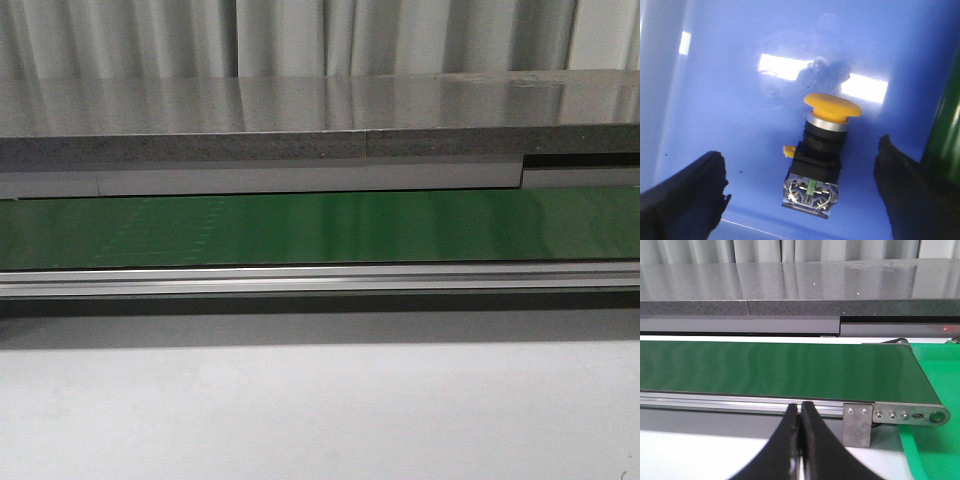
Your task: Move button from left to right
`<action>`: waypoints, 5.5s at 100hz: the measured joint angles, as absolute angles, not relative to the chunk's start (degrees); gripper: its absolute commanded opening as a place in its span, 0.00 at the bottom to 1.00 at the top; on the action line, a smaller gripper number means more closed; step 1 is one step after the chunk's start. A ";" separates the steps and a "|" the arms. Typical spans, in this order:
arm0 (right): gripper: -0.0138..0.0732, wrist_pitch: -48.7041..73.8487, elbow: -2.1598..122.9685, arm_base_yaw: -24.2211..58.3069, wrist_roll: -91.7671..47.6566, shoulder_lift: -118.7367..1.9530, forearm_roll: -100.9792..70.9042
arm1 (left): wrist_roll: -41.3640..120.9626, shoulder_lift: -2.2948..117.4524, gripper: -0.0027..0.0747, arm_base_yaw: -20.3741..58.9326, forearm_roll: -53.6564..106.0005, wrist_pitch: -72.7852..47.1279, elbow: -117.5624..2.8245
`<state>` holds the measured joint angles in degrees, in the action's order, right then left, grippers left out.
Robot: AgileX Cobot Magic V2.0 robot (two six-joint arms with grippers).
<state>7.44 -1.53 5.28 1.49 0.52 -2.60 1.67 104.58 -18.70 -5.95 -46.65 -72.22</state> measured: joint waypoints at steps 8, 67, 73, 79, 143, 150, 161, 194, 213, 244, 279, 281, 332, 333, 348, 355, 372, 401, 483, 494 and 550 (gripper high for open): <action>0.08 7.44 -1.53 5.28 1.49 0.52 -2.60 | 1.78 105.84 0.79 -18.70 -5.95 -46.65 -72.22; 0.08 7.44 -1.53 5.28 1.49 0.52 -2.60 | 1.88 112.08 0.72 -18.84 -6.36 -45.55 -73.06; 0.08 7.44 -1.53 5.28 1.49 0.52 -2.60 | 1.88 112.66 0.63 -18.84 -6.36 -45.30 -73.06; 0.08 7.44 -1.53 5.28 1.49 0.52 -2.60 | 1.88 113.24 0.52 -18.84 -6.36 -45.17 -73.06; 0.08 7.44 -1.53 5.28 1.49 0.52 -2.60 | 2.11 111.54 0.01 -18.74 -3.98 -52.25 -81.35; 0.08 7.44 -1.53 5.28 1.49 0.52 -2.60 | 2.37 109.58 0.01 -18.62 -3.65 -52.83 -82.02; 0.08 7.44 -1.53 5.28 1.49 0.52 -2.60 | 3.27 106.37 0.01 -17.67 -2.40 -53.40 -82.37; 0.08 7.44 -1.53 5.28 1.49 0.52 -2.60 | 6.14 104.28 0.01 -10.46 0.68 -55.20 -82.34; 0.08 7.44 -1.53 5.28 1.49 0.52 -2.60 | 6.48 105.18 0.01 -6.57 0.99 -55.35 -82.34; 0.08 7.44 -1.53 5.28 1.49 0.52 -2.60 | 6.48 107.11 0.27 -5.74 1.20 -55.80 -82.34; 0.08 7.44 -1.53 5.28 1.49 0.52 -2.60 | 7.86 107.11 0.88 -5.74 3.07 -56.78 -82.34; 0.08 7.44 -1.53 5.28 1.49 0.52 -2.60 | 8.18 107.11 0.88 -5.74 3.35 -56.79 -82.34; 0.08 7.44 -1.53 5.28 1.49 0.52 -2.60 | 11.28 92.22 0.85 -0.04 5.99 -54.07 -78.54; 0.08 7.44 -1.53 5.28 1.49 0.52 -2.60 | 11.28 91.85 0.85 0.08 6.15 -53.93 -78.31; 0.08 7.44 -1.53 5.28 1.49 0.52 -2.60 | 11.66 83.08 0.83 1.94 6.27 -49.86 -72.13; 0.08 7.44 -1.53 5.28 1.49 0.52 -2.60 | 11.86 78.53 0.83 2.49 6.27 -46.95 -68.41; 0.08 7.44 -1.53 5.28 1.49 0.52 -2.60 | 11.89 66.26 0.83 2.62 6.27 -38.23 -57.54; 0.08 7.44 -1.53 5.28 1.49 0.52 -2.60 | 11.89 43.40 0.83 2.71 6.27 -26.28 -38.66; 0.08 7.44 -1.53 5.28 1.49 0.52 -2.60 | 11.89 17.78 0.83 2.71 8.02 -15.44 -18.43; 0.08 7.44 -1.53 5.28 1.49 0.52 -2.60 | 11.89 17.78 0.83 2.71 8.02 -12.32 -17.53; 0.08 7.44 -1.53 5.28 1.49 0.52 -2.60 | 11.89 17.78 0.78 2.71 8.02 -7.34 -12.29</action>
<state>7.44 -1.53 5.28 1.49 0.52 -2.60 11.89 17.78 2.71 8.02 -7.34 -12.29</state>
